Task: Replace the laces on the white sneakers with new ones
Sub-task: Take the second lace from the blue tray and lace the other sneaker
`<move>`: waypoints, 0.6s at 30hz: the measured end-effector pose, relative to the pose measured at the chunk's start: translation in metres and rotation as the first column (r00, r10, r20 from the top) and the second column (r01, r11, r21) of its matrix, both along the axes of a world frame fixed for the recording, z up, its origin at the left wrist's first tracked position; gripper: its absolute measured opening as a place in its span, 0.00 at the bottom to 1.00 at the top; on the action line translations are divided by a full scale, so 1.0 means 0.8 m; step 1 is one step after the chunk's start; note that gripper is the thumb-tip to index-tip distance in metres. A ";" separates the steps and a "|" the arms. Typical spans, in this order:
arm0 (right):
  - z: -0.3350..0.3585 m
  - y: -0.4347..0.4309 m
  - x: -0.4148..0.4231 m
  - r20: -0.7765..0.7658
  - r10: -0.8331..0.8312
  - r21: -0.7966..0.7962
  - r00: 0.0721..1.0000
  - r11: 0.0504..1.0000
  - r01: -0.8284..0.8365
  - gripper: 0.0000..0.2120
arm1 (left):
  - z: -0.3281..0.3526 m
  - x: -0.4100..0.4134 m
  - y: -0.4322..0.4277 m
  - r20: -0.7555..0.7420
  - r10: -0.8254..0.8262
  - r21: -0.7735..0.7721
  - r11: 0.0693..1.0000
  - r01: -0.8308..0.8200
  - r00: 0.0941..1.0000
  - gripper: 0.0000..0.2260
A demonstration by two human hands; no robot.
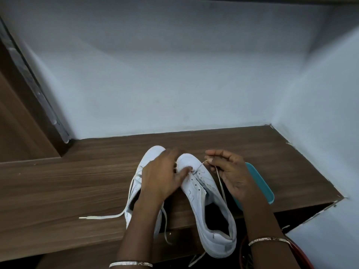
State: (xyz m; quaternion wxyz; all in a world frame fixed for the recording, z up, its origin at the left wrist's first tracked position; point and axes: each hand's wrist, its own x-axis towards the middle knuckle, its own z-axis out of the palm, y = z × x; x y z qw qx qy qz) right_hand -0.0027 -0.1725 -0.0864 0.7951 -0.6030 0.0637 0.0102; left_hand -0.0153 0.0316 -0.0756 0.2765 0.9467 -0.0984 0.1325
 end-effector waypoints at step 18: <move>0.004 -0.010 -0.004 0.001 -0.041 0.011 0.999 0.999 0.041 0.11 | 0.022 0.011 0.012 -0.094 -0.037 -0.984 0.159 -0.087 0.995 0.09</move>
